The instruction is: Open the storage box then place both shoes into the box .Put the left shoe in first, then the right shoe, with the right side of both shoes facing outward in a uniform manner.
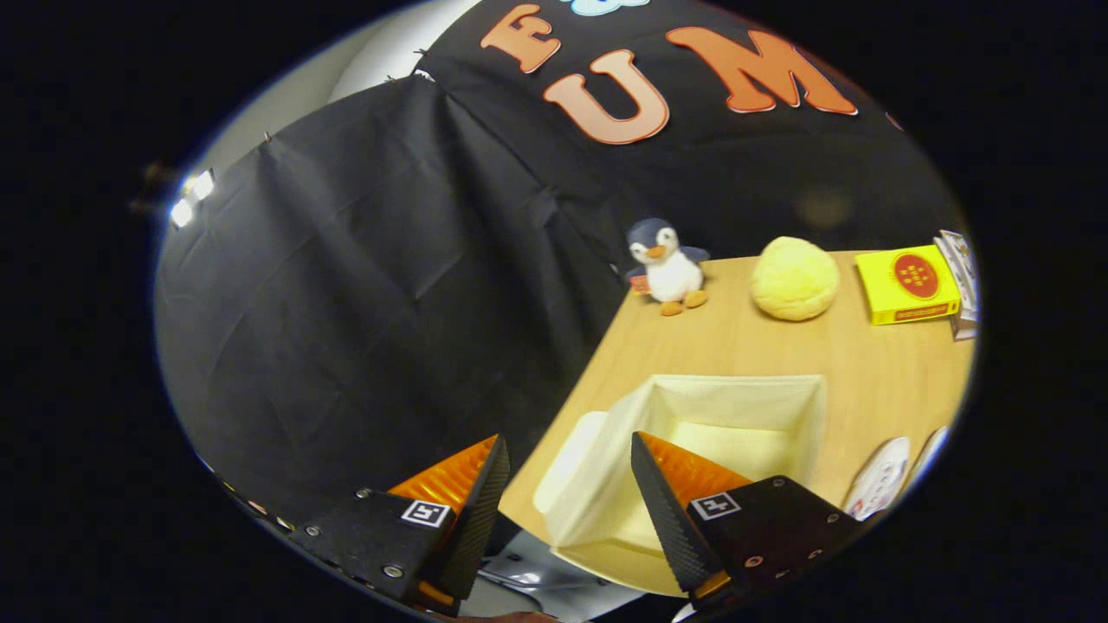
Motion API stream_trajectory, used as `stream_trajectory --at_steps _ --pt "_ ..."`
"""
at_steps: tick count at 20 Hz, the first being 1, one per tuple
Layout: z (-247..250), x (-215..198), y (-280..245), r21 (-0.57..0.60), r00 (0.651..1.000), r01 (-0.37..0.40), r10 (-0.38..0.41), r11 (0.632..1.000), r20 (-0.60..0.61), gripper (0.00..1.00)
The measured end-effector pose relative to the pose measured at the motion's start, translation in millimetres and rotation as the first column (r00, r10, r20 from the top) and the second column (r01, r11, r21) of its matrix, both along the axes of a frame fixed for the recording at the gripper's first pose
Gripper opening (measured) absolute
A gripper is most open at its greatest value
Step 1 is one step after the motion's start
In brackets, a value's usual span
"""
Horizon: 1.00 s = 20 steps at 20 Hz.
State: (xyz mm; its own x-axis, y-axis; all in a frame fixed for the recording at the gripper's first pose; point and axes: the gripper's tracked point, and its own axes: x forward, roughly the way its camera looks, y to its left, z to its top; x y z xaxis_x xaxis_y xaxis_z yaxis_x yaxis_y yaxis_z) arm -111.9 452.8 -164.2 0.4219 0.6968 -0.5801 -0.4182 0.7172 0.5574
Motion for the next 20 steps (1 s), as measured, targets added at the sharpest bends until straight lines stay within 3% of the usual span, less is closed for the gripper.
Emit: stream_trajectory --at_steps 4,7,9,12,17,20 --pt "-44.1 13.7 -99.0 -0.149 0.993 0.116 -0.114 0.982 0.023 0.86" --pt "-85.3 15.0 -178.8 -0.307 0.978 0.209 -0.194 0.928 0.080 0.83" --pt "-119.7 -1.7 -224.7 -0.413 0.979 0.202 -0.191 0.888 0.068 0.80" --pt "-165.6 -28.8 -262.3 -0.476 0.978 0.188 -0.207 0.859 0.013 0.73" --pt "-209.1 -41.8 -285.2 -0.550 0.985 0.144 -0.170 0.823 0.003 0.58" --pt "-233.5 -34.8 -291.4 -0.579 0.982 0.163 -0.189 0.799 0.016 0.50"
